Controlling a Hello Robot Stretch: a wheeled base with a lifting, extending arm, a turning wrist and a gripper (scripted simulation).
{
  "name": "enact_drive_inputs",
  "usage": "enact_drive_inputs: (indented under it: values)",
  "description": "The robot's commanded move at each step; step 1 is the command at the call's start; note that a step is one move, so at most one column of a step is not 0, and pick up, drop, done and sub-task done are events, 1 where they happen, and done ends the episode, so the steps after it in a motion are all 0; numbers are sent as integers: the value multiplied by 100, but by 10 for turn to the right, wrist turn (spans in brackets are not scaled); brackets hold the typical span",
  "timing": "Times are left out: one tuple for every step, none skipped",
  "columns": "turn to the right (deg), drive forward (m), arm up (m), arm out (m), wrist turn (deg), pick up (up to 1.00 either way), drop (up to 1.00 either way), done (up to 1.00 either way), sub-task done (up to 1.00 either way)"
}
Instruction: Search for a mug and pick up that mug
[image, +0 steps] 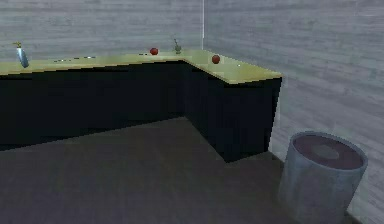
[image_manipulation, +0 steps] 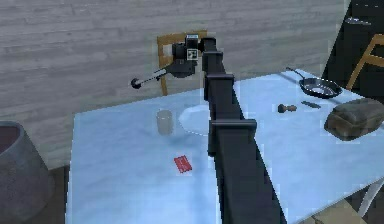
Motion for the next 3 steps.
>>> enact_drive_inputs:
  values:
    - [0, 0, 0, 0, 60, 0, 0, 0, 0]
    - [0, 0, -30, 0, 0, 0, 0, 0, 0]
    - [0, 0, 0, 0, 0, 100, 0, 0, 0]
